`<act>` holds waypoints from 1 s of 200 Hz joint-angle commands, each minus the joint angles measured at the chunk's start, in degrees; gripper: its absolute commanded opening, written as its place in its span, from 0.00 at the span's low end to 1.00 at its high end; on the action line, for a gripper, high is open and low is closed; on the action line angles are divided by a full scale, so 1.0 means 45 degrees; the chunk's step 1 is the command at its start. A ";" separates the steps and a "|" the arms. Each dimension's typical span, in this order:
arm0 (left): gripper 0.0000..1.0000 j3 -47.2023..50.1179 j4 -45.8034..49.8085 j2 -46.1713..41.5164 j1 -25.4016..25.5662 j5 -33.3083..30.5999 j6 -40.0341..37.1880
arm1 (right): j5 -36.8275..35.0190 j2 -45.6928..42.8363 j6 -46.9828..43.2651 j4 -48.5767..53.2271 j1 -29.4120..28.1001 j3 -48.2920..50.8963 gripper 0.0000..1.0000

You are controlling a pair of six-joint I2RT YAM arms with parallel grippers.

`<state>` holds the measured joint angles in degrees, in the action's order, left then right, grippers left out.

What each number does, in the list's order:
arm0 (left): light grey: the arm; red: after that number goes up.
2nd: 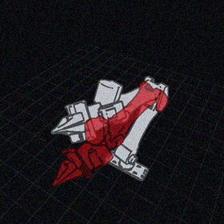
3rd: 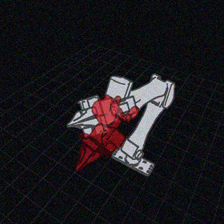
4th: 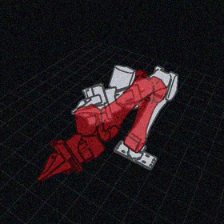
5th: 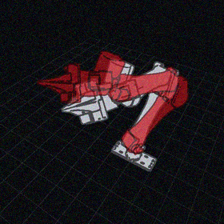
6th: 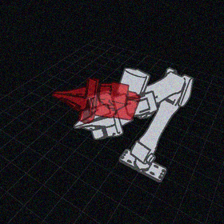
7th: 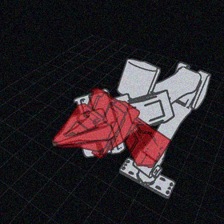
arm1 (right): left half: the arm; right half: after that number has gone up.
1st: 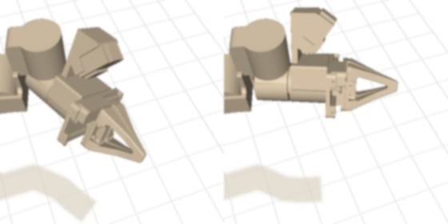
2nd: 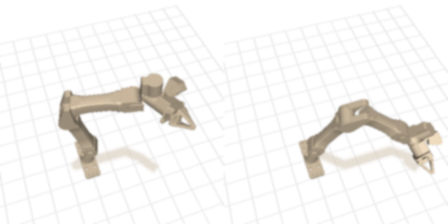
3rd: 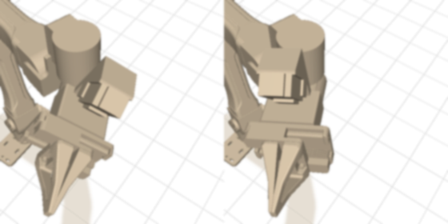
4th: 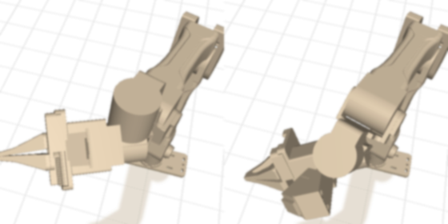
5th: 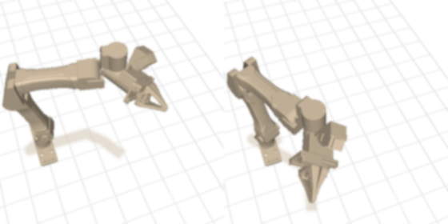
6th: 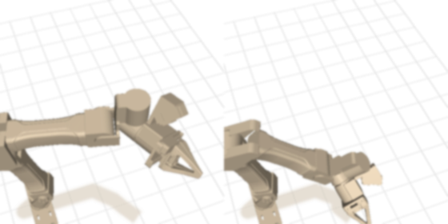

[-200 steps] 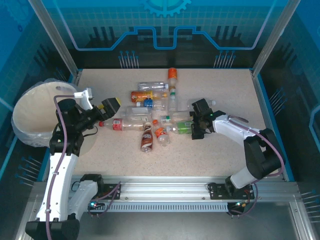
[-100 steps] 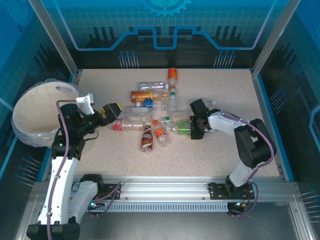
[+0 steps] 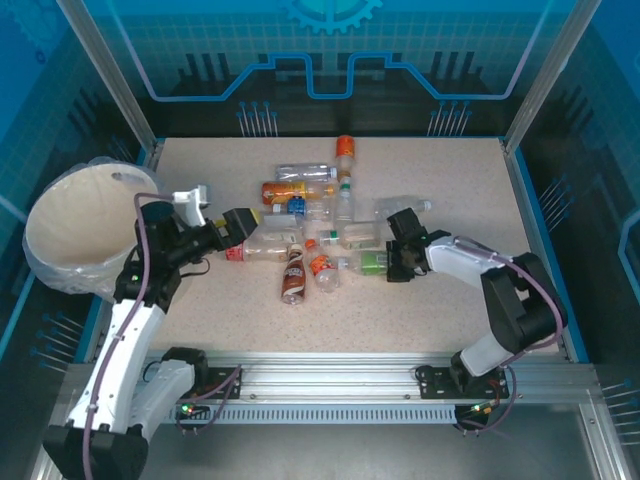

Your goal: Put the plastic bottles in the bin

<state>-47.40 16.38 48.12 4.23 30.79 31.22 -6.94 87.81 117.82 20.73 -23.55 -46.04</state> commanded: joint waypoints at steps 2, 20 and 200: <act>0.99 -0.0159 -0.0815 0.0628 0.1043 -0.0055 -0.0166 | -0.1962 -0.1588 -0.1395 0.0985 -0.0331 0.0423 0.44; 0.99 -0.0336 -0.1288 0.1407 0.2037 -0.0515 -0.0664 | -0.4037 -0.2776 -0.3718 0.1351 -0.1270 0.0214 0.40; 0.99 -0.3659 -0.3137 0.7116 0.6130 -0.0832 -0.6967 | 0.1102 -0.4348 -1.3072 -0.5012 -0.2826 -0.2560 0.40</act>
<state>-60.73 0.30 79.44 31.68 27.46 7.31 -7.88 66.87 60.90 1.10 -35.22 -54.61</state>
